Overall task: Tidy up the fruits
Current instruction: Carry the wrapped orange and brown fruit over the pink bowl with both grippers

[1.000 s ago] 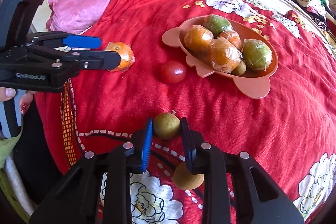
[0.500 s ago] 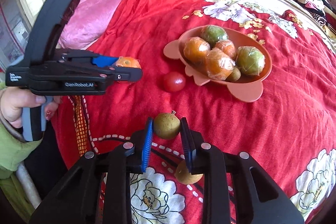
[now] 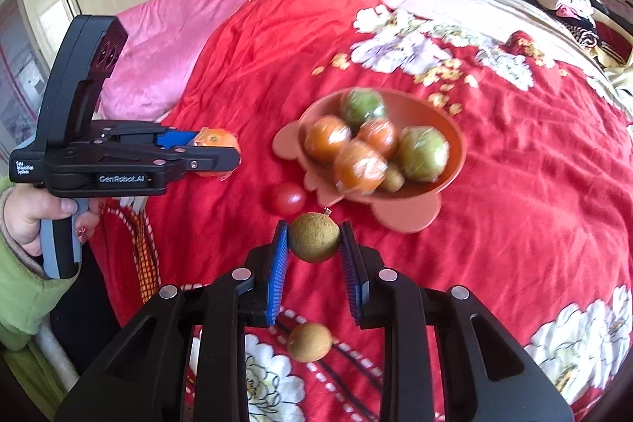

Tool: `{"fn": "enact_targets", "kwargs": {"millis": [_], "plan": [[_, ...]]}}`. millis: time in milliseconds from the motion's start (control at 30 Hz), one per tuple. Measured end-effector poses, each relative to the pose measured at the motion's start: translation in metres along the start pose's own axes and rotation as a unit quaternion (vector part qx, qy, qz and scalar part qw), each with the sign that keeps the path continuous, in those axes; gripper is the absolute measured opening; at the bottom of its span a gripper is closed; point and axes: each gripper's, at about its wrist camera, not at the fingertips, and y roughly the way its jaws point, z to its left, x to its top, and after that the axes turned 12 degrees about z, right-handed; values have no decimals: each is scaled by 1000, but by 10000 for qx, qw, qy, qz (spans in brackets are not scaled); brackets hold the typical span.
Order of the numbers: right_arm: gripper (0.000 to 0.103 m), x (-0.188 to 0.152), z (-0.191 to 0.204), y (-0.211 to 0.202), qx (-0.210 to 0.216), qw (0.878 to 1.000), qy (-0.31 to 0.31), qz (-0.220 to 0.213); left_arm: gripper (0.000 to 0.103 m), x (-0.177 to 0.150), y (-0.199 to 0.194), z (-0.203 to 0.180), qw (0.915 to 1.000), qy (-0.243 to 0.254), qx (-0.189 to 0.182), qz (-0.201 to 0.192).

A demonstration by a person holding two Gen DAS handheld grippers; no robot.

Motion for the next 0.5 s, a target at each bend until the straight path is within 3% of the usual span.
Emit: {"fn": "enact_targets", "kwargs": {"millis": [500], "plan": [[25,32,-47,-9,-236,9990,278,-277,34,41,17,-24,9997,237,-81,-5]]}}
